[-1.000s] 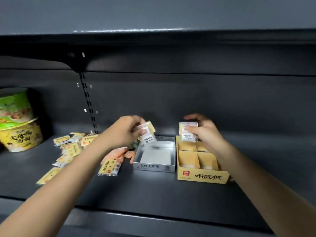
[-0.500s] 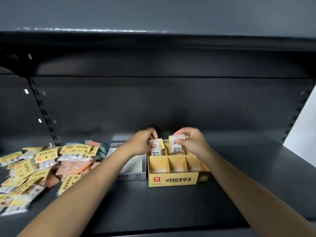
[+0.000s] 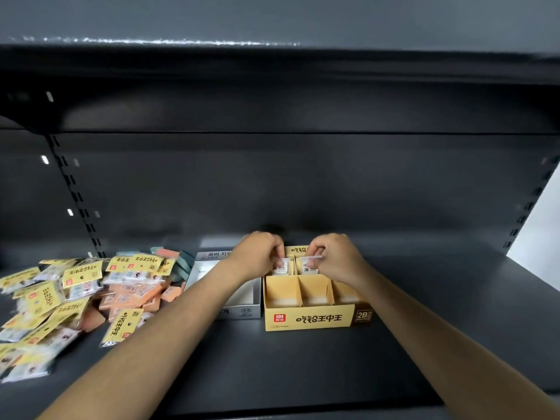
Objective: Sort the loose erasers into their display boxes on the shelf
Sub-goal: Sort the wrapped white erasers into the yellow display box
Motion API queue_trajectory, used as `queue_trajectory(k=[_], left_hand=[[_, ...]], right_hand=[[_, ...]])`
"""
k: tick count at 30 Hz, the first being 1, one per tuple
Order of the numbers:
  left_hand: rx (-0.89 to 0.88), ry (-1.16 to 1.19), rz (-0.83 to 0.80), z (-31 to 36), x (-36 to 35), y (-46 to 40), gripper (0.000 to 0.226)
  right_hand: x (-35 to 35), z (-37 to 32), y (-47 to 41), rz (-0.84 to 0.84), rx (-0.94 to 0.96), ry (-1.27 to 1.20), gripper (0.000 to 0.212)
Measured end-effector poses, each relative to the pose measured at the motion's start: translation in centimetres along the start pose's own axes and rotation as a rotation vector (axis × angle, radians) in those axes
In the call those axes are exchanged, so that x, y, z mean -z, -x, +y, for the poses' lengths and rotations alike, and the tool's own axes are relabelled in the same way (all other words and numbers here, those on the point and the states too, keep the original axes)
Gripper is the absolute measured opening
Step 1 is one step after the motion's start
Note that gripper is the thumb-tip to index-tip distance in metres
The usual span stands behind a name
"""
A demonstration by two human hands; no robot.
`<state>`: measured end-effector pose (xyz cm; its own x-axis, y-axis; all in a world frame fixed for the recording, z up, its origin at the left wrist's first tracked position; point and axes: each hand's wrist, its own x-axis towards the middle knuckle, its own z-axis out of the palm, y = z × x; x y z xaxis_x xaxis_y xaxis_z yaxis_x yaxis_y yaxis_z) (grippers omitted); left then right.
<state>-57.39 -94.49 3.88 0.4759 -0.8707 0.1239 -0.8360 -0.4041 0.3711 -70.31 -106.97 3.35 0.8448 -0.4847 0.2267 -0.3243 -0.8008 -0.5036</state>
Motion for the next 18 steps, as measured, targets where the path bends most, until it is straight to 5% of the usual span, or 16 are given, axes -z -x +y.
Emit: queue_trajectory(k=[7, 18], left_hand=[[-0.015, -0.103, 0.058, -0.5, -1.2, -0.1, 0.004], [-0.087, 0.111, 0.164, -2.3, 1.0, 2.6, 0.014]], right_hand=[[-0.4, 0.2, -0.8, 0.022, 0.109, 0.253, 0.007], [0.1, -0.6, -1.3, -0.067, 0.091, 0.332, 0.009]])
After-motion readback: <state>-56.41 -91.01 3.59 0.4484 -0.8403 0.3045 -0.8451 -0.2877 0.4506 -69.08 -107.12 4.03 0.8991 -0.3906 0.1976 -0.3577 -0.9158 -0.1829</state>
